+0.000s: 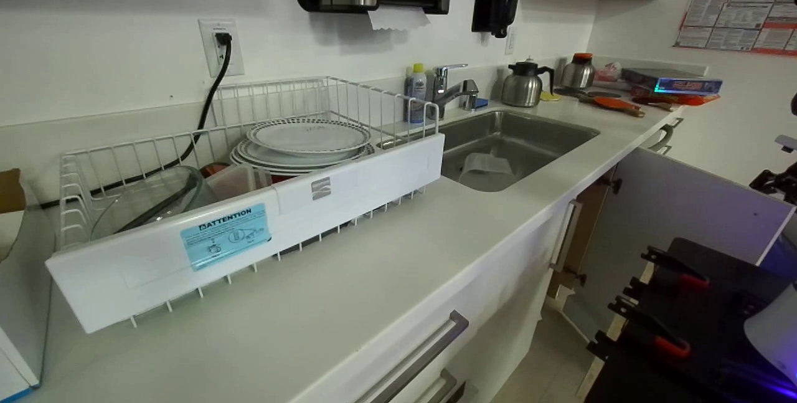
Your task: Open the bottom right cupboard door
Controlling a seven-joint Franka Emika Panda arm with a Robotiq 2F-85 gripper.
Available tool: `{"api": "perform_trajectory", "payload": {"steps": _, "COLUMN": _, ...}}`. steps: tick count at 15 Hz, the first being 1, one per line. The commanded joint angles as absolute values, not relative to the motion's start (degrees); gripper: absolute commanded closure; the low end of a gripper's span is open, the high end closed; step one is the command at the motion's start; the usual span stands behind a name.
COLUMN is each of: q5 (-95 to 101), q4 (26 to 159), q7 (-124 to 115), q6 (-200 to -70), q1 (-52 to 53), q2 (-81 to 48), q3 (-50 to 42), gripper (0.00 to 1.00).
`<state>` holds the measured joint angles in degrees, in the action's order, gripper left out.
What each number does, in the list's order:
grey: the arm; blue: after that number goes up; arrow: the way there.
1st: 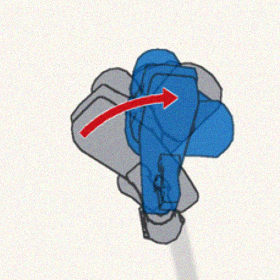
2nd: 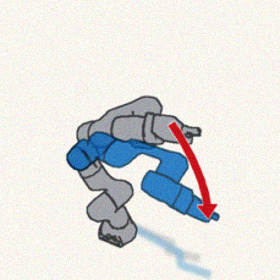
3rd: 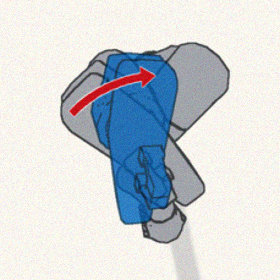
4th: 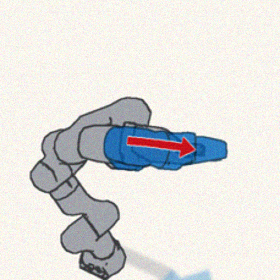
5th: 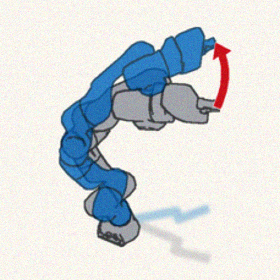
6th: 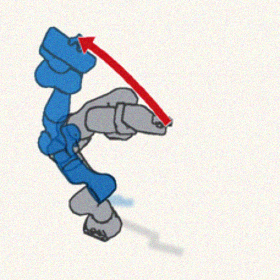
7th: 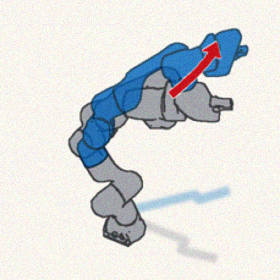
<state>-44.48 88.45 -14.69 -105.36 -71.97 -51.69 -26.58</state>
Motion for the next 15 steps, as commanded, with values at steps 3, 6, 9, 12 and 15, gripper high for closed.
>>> {"api": "perform_trajectory", "payload": {"steps": 3, "q5": -42.94, "q4": 94.35, "q7": -17.46, "q6": -114.41, "q1": -69.45, "q2": -44.38, "q3": -22.69, "gripper": 0.0}}
{"api": "perform_trajectory", "payload": {"steps": 6, "q5": -39.03, "q4": 96.15, "q7": -19.75, "q6": -117.07, "q1": -67.36, "q2": -43.52, "q3": -23.32, "gripper": 0.0}}
{"api": "perform_trajectory", "payload": {"steps": 9, "q5": -34.02, "q4": 96.85, "q7": -23.3, "q6": -116.75, "q1": -65.4, "q2": -42.87, "q3": -23.83, "gripper": 0.0}}
{"api": "perform_trajectory", "payload": {"steps": 12, "q5": -30.69, "q4": 98.73, "q7": -25.95, "q6": -117.47, "q1": -63.51, "q2": -40.84, "q3": -23.76, "gripper": 0.0}}
{"api": "perform_trajectory", "payload": {"steps": 15, "q5": -28.4, "q4": 101.45, "q7": -27.66, "q6": -120.31, "q1": -60.05, "q2": -37.7, "q3": -24.44, "gripper": 0.0}}
